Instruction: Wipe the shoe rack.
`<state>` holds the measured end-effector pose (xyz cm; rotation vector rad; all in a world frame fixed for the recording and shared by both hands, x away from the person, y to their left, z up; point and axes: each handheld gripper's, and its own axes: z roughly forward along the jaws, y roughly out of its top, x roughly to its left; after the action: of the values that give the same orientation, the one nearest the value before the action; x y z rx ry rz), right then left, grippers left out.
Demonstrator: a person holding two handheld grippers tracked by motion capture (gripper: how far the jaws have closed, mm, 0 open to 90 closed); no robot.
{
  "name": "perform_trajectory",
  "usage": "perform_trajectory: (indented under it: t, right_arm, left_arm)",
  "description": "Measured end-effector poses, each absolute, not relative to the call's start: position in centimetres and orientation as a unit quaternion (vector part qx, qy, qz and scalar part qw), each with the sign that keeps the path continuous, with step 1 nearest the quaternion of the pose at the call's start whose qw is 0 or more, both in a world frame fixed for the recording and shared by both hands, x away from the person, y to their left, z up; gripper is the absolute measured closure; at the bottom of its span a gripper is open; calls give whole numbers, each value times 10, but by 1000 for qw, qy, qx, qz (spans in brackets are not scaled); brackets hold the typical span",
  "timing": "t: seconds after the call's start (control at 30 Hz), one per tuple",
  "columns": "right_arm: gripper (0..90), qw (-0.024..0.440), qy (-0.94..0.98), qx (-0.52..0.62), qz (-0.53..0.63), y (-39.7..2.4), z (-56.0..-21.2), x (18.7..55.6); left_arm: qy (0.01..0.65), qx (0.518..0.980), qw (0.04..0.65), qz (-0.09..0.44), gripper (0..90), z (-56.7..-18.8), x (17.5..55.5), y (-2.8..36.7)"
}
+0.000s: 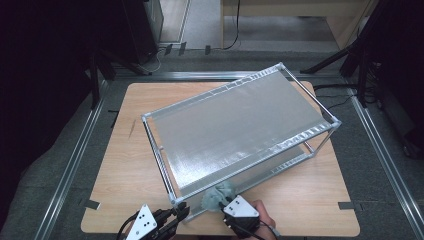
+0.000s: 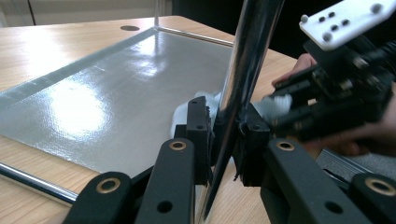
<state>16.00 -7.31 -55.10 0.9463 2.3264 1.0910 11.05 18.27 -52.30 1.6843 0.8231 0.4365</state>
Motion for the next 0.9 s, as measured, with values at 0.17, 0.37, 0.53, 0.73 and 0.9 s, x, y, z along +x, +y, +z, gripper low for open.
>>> perform_trajectory:
  t: [0.17, 0.37, 0.53, 0.73, 0.9]
  right_arm:
    - [710, 177, 849, 298, 399, -47, -551, 146]
    - [733, 183, 857, 274, 396, -36, -553, 139]
    - [733, 185, 855, 288, 391, -54, -552, 151]
    - [731, 192, 843, 327, 381, -88, -550, 172]
    - [746, 200, 836, 350, 373, -116, -548, 190]
  left_arm:
    - [348, 720, 571, 187, 791, -523, 110, 181]
    - [344, 723, 569, 188, 792, -523, 109, 182]
    - [343, 724, 568, 188, 792, -523, 110, 182]
    - [343, 724, 569, 187, 792, -523, 110, 182]
    - [341, 725, 568, 187, 793, -523, 109, 183]
